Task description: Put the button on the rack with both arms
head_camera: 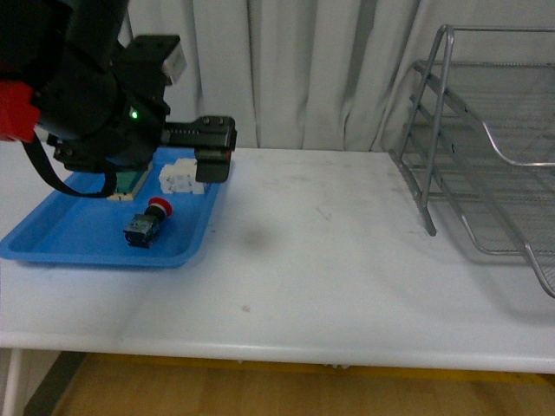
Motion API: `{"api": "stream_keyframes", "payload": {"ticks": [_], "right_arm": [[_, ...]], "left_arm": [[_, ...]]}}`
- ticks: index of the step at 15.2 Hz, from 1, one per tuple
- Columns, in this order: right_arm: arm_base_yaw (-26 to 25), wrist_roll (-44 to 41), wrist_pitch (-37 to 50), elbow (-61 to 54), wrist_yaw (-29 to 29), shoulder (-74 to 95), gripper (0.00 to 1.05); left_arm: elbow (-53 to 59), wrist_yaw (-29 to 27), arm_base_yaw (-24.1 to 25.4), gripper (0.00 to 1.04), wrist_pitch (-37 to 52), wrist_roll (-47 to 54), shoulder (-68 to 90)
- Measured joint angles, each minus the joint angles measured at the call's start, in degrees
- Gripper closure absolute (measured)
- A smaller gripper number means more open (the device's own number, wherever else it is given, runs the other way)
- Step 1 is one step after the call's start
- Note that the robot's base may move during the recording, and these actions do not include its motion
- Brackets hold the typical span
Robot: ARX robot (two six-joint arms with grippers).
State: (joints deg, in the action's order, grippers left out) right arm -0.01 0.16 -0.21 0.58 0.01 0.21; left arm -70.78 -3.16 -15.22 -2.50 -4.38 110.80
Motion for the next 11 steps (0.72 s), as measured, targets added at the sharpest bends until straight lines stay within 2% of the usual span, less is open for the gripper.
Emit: {"api": "stream_keyframes", "payload": {"ticks": [5, 8, 11], "right_arm": [[0.00, 0.00, 0.00, 0.00, 0.02, 0.00, 0.06], [0.00, 0.00, 0.00, 0.00, 0.00, 0.00, 0.06], [0.00, 0.00, 0.02, 0.00, 0.00, 0.00, 0.06]], "left_arm": [[-4.00, 0.70, 5.97, 0.07, -2.08, 1.38, 10.23], [-6.97, 1.51, 6.49, 0.07, 0.70, 0.50, 14.97], [-10.93, -0.90, 7.37, 0.07, 5.07, 3.93, 18.27]]}}
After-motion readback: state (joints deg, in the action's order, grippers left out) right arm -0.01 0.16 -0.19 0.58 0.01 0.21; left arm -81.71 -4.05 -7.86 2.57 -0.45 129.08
